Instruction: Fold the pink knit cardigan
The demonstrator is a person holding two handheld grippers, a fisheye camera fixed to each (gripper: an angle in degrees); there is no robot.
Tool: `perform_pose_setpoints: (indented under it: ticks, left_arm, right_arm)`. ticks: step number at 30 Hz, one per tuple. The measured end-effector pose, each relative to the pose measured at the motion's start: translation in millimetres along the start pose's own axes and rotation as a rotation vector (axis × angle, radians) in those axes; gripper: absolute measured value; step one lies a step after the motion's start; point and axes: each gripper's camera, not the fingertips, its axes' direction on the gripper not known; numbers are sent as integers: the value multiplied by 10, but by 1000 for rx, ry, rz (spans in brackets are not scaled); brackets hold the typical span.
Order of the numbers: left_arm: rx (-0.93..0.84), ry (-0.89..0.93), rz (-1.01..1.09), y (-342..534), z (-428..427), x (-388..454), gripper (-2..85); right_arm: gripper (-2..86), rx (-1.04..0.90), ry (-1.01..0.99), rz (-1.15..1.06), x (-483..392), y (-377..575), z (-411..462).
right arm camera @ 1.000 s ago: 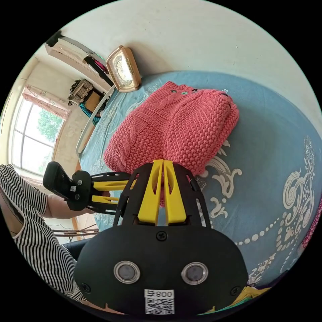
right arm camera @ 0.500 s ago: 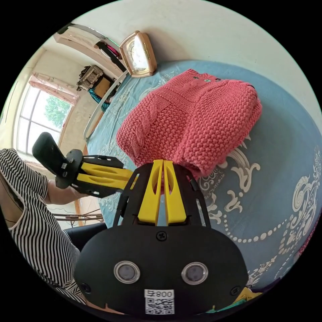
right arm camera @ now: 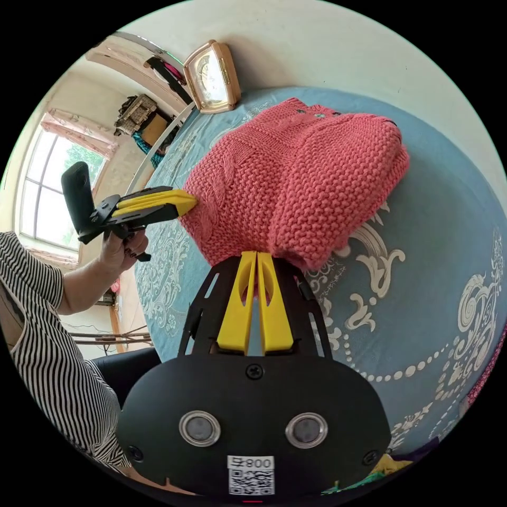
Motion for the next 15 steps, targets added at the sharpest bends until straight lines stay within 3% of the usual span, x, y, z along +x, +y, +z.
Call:
perform_pose_setpoints:
  ticks: [3, 8, 15]
  left_arm:
    - [49, 37, -156, 121, -97, -505, 89]
    - [-30, 464, -415, 344, 465, -1467, 186]
    - [-89, 789, -536, 492, 1147, -1902, 228]
  right_arm:
    - [18, 76, -16, 97, 103, 226, -129]
    - [109, 183, -104, 313, 454, 603, -232]
    - [139, 259, -352, 448, 955, 854, -68]
